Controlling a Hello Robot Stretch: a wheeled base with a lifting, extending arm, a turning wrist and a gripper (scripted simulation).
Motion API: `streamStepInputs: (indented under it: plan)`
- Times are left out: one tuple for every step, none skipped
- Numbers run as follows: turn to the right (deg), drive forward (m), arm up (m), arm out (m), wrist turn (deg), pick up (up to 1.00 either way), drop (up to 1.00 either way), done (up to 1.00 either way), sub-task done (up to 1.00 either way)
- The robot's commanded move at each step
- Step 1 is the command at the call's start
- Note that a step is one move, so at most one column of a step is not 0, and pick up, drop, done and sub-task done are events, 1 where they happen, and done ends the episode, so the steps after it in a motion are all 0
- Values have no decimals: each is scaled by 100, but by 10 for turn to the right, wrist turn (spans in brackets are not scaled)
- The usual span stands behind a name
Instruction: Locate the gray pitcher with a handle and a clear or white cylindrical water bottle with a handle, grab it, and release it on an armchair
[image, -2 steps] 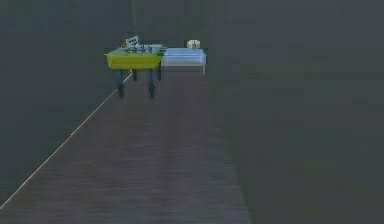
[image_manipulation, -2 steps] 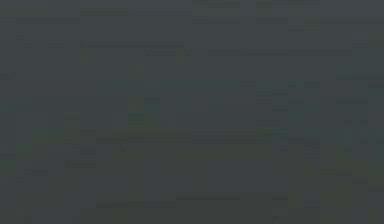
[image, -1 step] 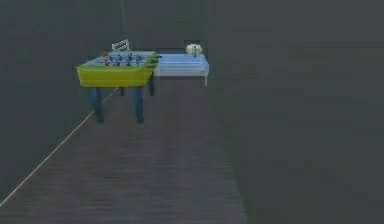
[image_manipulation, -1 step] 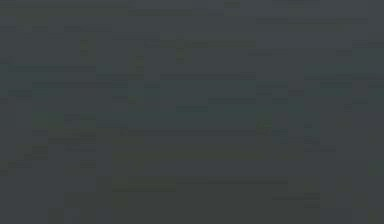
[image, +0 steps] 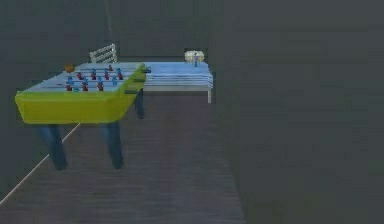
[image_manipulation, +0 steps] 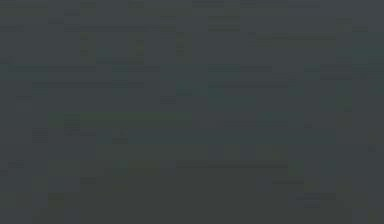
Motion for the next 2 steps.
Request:
streamStepInputs:
  plan:
    - [0,100,0,0,0,0,0,0,0]
    - [0,100,0,0,0,0,0,0,0]
